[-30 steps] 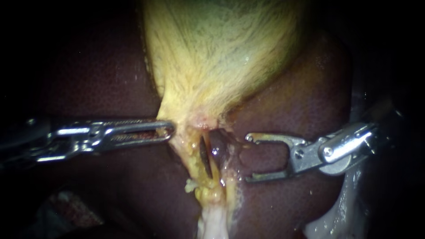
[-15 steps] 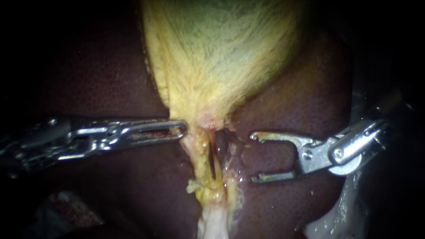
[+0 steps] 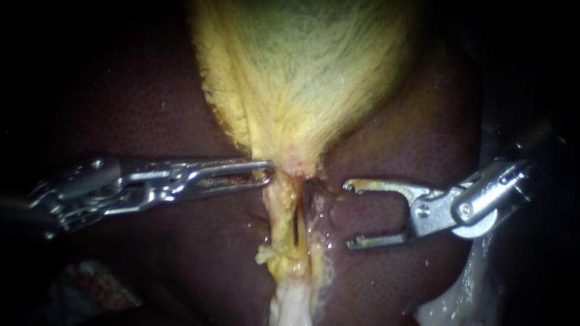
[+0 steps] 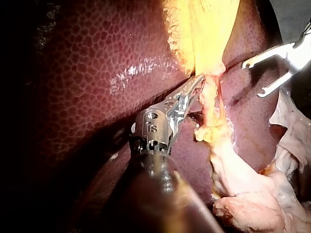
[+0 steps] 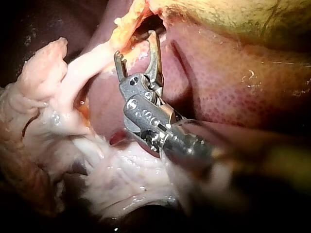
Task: Going back first clip left tube
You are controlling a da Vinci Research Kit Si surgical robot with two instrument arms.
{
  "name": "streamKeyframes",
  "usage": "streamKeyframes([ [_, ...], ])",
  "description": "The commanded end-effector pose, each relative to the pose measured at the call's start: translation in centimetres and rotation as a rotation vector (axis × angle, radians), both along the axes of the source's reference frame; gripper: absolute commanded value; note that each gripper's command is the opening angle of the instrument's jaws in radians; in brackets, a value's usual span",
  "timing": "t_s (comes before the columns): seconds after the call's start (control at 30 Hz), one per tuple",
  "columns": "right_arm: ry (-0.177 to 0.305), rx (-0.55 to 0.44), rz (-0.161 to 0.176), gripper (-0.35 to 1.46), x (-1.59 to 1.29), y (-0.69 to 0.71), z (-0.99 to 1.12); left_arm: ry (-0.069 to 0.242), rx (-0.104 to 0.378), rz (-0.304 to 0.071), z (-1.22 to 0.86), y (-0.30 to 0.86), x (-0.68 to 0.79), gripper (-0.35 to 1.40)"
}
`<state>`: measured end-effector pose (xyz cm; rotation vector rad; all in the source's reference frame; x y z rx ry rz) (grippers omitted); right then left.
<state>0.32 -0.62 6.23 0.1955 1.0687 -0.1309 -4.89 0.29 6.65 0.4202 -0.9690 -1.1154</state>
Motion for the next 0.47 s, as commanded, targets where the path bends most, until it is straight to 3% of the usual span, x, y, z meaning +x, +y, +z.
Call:
streamKeyframes([
  [0.03, 0.0, 0.0, 0.0, 0.6, -0.01, 0.01, 0.0, 0.0, -0.001, 0.001, 0.0, 0.0, 0.0, -0.35],
  [0.47, 0.001, 0.001, -0.001, 0.6, -0.01, 0.0, -0.01, 0.002, 0.0, 0.002, 0.0, -0.01, 0.0, -0.35],
])
